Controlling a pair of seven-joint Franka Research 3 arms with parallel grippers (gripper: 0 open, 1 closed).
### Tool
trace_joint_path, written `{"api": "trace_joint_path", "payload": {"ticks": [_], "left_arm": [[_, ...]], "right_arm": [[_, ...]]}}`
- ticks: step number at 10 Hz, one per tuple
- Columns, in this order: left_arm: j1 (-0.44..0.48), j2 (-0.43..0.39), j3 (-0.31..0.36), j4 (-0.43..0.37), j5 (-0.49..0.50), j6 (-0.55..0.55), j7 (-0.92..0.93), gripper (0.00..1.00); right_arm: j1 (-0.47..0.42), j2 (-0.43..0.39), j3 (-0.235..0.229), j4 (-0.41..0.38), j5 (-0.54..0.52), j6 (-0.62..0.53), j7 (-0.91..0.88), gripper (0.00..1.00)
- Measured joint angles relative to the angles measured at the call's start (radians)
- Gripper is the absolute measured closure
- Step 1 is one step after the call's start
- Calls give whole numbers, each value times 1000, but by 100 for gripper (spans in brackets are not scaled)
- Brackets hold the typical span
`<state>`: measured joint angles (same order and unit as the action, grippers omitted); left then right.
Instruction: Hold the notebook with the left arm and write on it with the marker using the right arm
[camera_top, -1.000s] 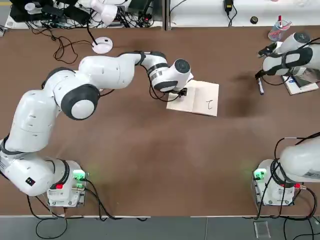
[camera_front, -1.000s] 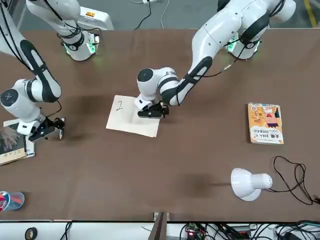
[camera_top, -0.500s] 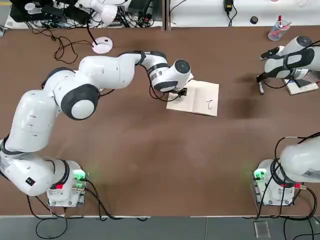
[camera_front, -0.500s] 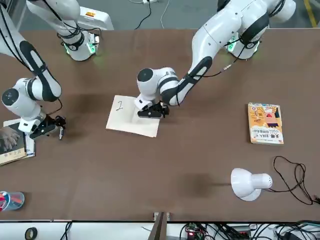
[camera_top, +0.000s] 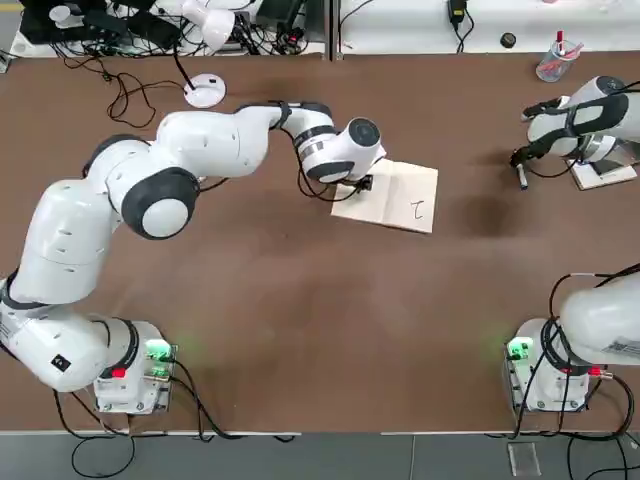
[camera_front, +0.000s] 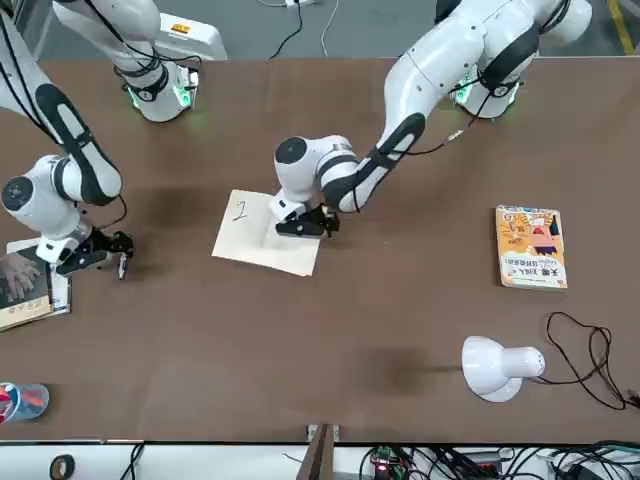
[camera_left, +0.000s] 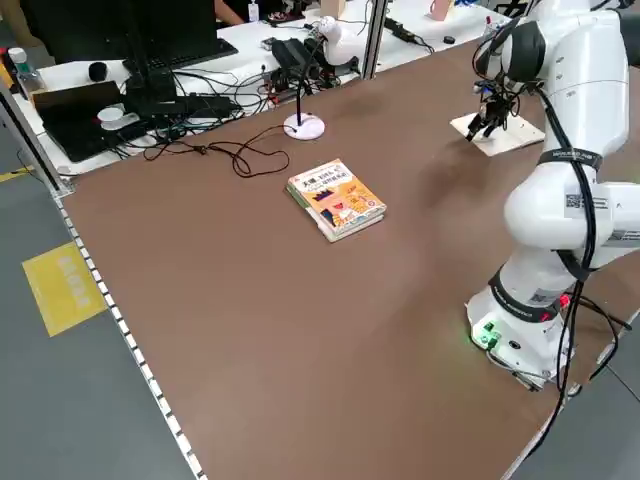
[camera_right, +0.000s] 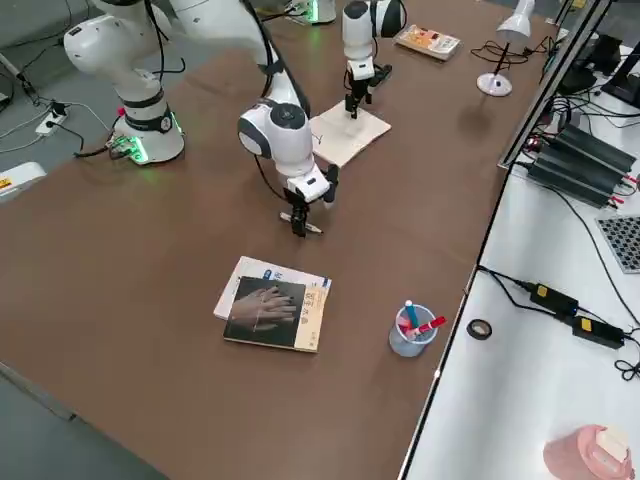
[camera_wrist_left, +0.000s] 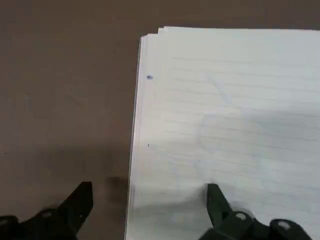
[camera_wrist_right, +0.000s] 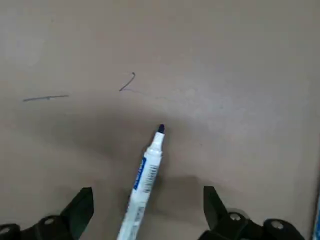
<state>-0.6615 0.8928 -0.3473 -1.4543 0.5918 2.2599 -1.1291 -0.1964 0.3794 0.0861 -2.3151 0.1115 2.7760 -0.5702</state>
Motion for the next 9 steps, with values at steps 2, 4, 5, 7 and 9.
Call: {"api": "trace_joint_path", "payload": {"ticks": [2, 4, 5, 7, 9], "left_arm": [[0, 0, 0, 0, 1, 0, 8, 0], [1, 0, 0, 0, 1, 1, 15, 0], [1, 0, 0, 0, 1, 1, 16, 0], [2, 0, 0, 0, 1, 1, 19, 0], [2, 0, 0, 0, 1, 1, 21, 0]], "right_arm": [[2, 3, 2, -1, 2, -2, -4, 3], [3, 7, 3, -2, 2, -2, -24, 4], [3, 8, 3, -2, 2, -2, -31, 4], [4, 9, 3, -2, 2, -2, -37, 5], [5, 9, 3, -2, 2, -2, -38, 5]]}}
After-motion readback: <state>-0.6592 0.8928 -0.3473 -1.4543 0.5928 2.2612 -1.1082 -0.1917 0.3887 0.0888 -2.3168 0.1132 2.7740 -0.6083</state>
